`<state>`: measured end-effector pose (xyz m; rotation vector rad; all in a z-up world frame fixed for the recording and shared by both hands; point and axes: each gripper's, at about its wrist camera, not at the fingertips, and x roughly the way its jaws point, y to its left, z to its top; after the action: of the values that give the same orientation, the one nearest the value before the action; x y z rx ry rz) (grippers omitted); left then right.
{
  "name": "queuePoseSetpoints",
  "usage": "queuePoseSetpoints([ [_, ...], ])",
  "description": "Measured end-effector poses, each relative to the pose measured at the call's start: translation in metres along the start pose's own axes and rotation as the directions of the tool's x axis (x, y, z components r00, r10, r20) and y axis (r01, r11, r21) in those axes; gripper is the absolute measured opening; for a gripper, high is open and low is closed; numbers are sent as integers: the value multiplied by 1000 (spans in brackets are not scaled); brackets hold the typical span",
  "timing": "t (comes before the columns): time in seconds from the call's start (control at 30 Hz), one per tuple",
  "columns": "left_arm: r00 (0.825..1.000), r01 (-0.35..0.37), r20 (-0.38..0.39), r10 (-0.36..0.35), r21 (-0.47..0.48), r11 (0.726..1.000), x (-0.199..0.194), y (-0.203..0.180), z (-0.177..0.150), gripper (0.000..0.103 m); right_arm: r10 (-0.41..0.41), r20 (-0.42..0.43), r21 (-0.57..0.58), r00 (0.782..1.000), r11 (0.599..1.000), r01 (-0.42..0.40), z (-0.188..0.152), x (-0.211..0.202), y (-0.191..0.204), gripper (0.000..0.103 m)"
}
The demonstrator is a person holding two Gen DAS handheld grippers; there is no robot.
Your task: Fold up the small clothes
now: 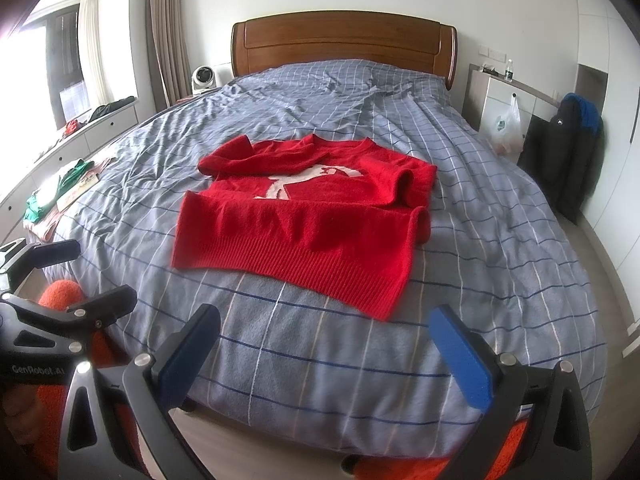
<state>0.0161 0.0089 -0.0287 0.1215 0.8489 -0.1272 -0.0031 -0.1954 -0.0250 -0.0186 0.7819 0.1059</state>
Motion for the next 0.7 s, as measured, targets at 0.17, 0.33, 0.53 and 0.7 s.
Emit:
queuePoseSetpoints([
  [0.17,1000,0,-1,0,0,1000,0,0,0,103,1,0,0,1000,1000,-1,0,0,0,103],
  [0.33,1000,0,-5,0,-1,1000,2,0,-1,103,1,0,0,1000,1000,-1,0,0,0,103],
  [0.53,1000,1,-4,-1,-1,1000,2,0,-1,103,1,-1,0,1000,1000,-1,0,0,0,103],
  [0.7,1000,1,-4,-1,-1,1000,2,1,-1,103,3,-1,1,1000,1000,-3,-1,0,1,103],
])
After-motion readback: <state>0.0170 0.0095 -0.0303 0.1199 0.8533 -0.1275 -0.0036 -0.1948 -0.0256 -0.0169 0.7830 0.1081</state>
